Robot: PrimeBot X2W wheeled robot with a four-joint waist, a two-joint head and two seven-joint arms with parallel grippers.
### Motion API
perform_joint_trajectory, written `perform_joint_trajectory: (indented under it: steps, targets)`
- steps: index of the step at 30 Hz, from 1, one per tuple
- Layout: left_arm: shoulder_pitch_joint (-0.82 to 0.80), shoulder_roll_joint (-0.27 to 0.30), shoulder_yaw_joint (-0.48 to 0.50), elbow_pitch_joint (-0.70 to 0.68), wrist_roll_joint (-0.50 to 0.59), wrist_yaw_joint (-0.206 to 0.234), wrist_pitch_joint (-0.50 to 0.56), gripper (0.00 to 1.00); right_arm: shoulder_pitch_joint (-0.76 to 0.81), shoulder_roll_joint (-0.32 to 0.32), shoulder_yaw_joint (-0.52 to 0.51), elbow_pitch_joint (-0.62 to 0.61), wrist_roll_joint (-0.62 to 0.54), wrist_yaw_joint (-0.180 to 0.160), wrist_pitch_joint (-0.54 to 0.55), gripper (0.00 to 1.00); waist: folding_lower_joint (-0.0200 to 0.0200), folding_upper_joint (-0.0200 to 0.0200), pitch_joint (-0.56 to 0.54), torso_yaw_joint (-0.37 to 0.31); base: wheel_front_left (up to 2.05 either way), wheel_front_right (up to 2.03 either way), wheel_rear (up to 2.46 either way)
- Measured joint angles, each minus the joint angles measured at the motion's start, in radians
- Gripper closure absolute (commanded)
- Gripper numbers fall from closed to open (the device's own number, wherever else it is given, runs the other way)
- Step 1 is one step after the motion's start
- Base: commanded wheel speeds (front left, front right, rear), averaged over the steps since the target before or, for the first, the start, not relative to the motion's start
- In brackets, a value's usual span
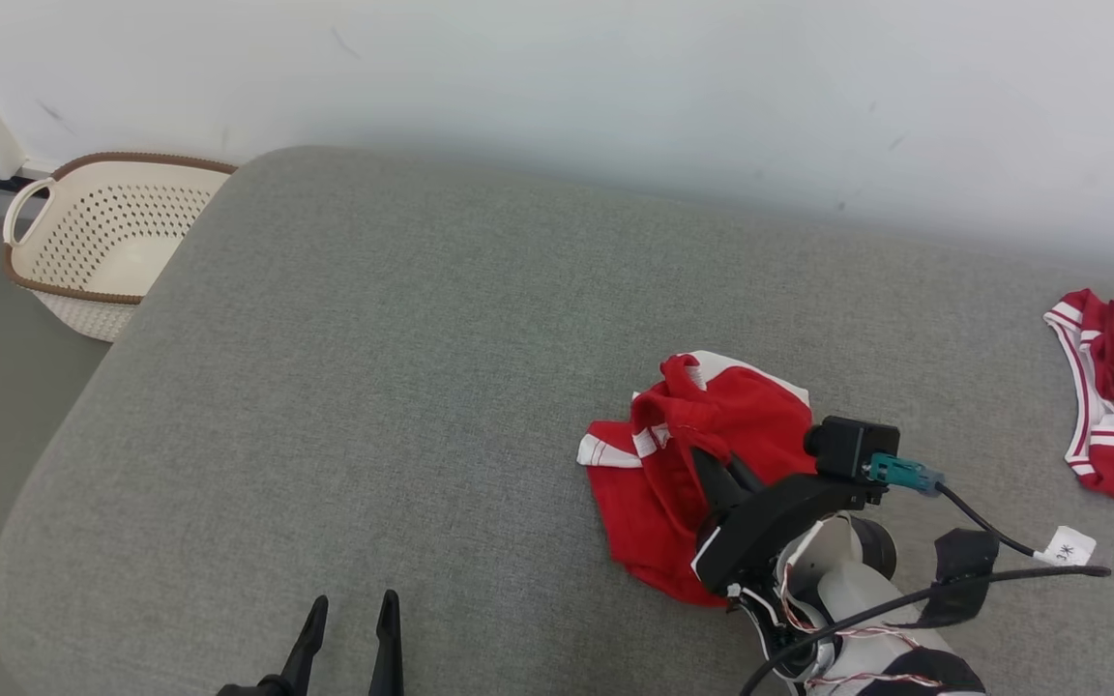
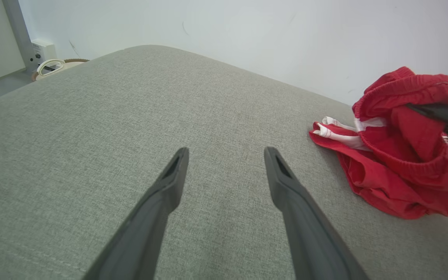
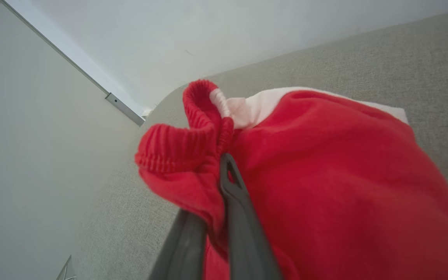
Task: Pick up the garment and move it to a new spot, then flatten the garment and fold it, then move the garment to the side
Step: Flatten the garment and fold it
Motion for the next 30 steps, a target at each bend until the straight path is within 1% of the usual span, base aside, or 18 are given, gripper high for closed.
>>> perform_joint_trajectory:
  steps: [4, 5, 6, 7, 12, 15, 19, 24, 28, 30]
  targets:
    - [-0.004, 0.000, -0.014, 0.006, -0.004, 0.004, 0.000, 0.00, -0.035, 0.000, 0.048, 0.090, 0.049, 0.000, -0.036, 1.00, 0.0001, 0.0000, 0.001, 0.006, 0.00, 0.00, 0.00]
    - [-0.005, 0.000, -0.018, 0.008, -0.006, 0.004, 0.000, 0.00, -0.042, 0.000, 0.061, 0.104, 0.058, 0.000, -0.047, 0.77, 0.0001, 0.0000, 0.001, 0.007, 0.00, 0.00, 0.00]
    - [-0.005, 0.000, -0.020, 0.009, -0.007, 0.006, 0.000, 0.00, -0.046, -0.001, 0.078, 0.111, 0.069, 0.000, -0.058, 0.04, 0.0001, 0.0000, 0.001, 0.007, 0.00, 0.00, 0.00]
    - [-0.006, 0.000, -0.019, 0.009, -0.008, 0.007, 0.000, 0.00, -0.053, 0.000, 0.092, 0.117, 0.081, 0.000, -0.070, 0.00, 0.0001, 0.0000, 0.001, 0.006, 0.00, 0.00, 0.00]
    - [-0.007, 0.000, -0.003, 0.007, -0.008, 0.012, 0.000, 0.00, -0.081, 0.001, 0.132, 0.114, 0.091, 0.000, -0.133, 0.00, 0.0001, 0.0000, -0.001, -0.013, 0.00, 0.00, 0.00]
    - [-0.002, 0.000, 0.006, 0.002, -0.008, 0.014, 0.000, 0.00, -0.081, 0.001, 0.138, 0.072, 0.091, 0.000, -0.161, 0.00, 0.0001, 0.0000, -0.004, -0.028, 0.00, 0.00, 0.00]
    - [0.005, 0.000, 0.014, -0.006, -0.008, 0.016, 0.000, 0.00, -0.065, -0.009, 0.106, -0.007, 0.067, 0.000, -0.184, 0.00, 0.0001, 0.0000, -0.010, -0.049, 0.00, 0.00, 0.00]
    - [0.024, 0.000, 0.027, -0.015, -0.007, 0.017, 0.000, 0.00, 0.023, -0.069, 0.004, -0.120, 0.025, 0.000, -0.197, 0.00, 0.0001, 0.0000, -0.019, -0.070, 0.00, 0.00, 0.00]
    - [0.029, 0.000, 0.034, -0.029, -0.003, 0.017, 0.000, 0.00, 0.108, -0.103, -0.108, -0.199, -0.056, 0.000, -0.202, 0.00, 0.0001, 0.0000, -0.026, -0.083, 0.00, 0.00, 0.00]
    - [0.040, 0.000, 0.038, -0.035, -0.001, 0.018, 0.000, 0.00, 0.157, -0.110, -0.162, -0.225, -0.099, 0.000, -0.200, 0.00, 0.0001, 0.0001, -0.027, -0.087, 0.00, 0.00, 0.00]
